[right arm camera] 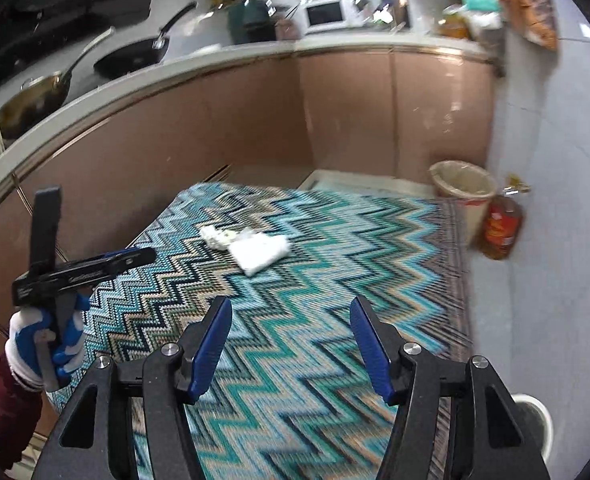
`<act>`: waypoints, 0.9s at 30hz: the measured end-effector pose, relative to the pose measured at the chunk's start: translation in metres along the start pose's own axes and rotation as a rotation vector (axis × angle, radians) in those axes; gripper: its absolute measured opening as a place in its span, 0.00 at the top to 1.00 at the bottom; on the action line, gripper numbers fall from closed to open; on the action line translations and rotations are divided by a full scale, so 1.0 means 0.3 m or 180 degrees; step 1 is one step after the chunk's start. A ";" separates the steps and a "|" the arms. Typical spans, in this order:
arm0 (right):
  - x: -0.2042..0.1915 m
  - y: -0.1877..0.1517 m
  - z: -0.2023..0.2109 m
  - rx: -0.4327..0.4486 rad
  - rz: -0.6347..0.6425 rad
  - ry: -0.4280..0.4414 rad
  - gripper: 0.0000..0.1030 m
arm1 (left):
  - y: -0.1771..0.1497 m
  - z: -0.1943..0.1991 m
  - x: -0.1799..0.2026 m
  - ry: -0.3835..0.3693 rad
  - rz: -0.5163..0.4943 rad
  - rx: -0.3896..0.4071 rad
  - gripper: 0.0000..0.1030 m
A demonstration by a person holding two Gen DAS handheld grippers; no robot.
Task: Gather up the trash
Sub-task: 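Move both open tools back over the blanket toward the last tissues, then grasp a crumpled white tissue with the left tool while the right tool grasps the flat tissue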
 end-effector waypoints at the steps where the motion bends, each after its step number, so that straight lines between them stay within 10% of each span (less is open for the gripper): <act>1: -0.006 0.002 -0.041 -0.0034 -0.0014 0.0042 0.43 | 0.013 -0.036 -0.019 -0.0003 0.0049 -0.0044 0.50; 17: 0.043 0.109 -0.612 -0.0473 -0.0452 0.0573 0.43 | 0.172 -0.412 -0.075 0.0090 0.0405 -0.0236 0.52; 22: 0.021 0.107 -0.683 -0.0602 -0.0427 0.0618 0.44 | 0.153 -0.434 -0.066 0.0166 0.0361 -0.0206 0.71; 27: 0.011 0.105 -0.711 -0.0637 -0.0360 0.0529 0.87 | 0.149 -0.413 -0.067 0.0158 0.0364 -0.0154 0.85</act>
Point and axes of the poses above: each gripper's, at about its wrist camera, not at the fingertips, and z roughly against the way its jaws point, x to its right, y to its top, the point moved 6 cm from there along -z, roughly the way its jaws point, and after that the axes turned 7 degrees about z, right-handed, at the moved point
